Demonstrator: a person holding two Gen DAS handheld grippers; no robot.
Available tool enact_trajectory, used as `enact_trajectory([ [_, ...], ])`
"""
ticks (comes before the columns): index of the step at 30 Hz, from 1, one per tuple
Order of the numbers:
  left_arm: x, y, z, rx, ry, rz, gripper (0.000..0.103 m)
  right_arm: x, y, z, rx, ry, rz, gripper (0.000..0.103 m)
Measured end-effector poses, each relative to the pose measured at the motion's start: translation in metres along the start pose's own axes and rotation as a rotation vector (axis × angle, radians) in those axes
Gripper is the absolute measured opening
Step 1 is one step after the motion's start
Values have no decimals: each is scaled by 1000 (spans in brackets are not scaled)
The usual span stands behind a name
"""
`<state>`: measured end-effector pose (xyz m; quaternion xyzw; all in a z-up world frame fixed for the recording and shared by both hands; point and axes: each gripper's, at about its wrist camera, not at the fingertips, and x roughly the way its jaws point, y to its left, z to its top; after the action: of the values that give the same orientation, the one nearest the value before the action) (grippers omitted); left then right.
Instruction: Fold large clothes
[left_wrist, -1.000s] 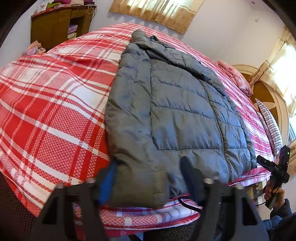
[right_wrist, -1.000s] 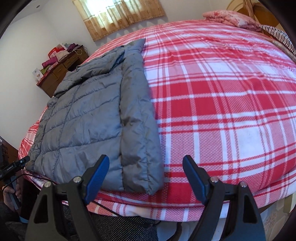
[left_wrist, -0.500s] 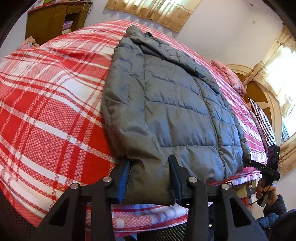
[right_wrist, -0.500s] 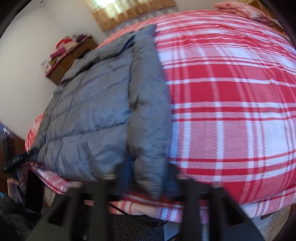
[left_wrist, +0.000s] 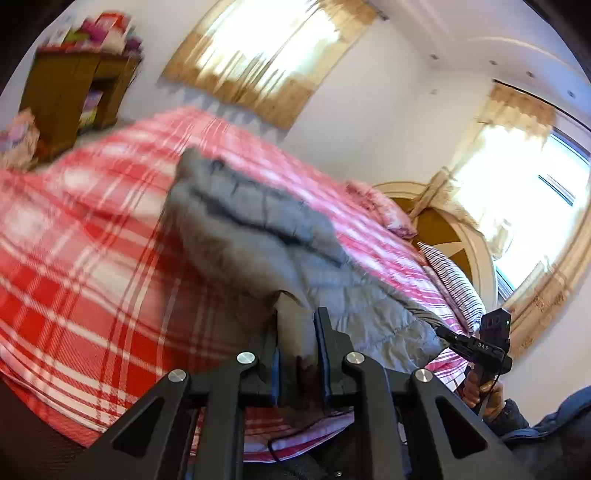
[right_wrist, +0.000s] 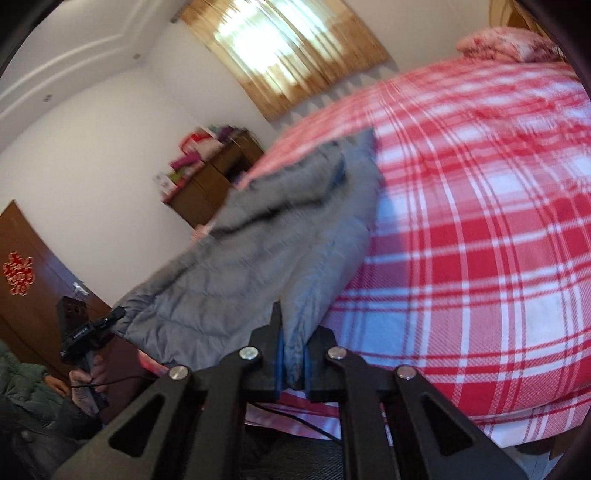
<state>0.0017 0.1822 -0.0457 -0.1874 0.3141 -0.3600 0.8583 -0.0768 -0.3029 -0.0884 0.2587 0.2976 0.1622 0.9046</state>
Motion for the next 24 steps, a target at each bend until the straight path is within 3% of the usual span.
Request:
enact_trajectory([
  [5,-40,-39,21,41,-91,-87,16,-47,31,24,-59,-115,50,11],
  [11,-54,-59,69,47,-156,-90,16,-76,48,85,-67,-276,93,11],
  [15,-30,-37,113,-40,-172,-19,16,-40,46,141,-76,-296,64,11],
  [18,7,3,145,-153,-167,45,16,6,32,182,-36,-281,34,11],
  [21,47,44,169,-226,-167,125,16,66,17,221,-18,-254,-39,11],
  [24,93,75,188,-232,-141,211,16,120,-3,240,1,-226,-124,11],
])
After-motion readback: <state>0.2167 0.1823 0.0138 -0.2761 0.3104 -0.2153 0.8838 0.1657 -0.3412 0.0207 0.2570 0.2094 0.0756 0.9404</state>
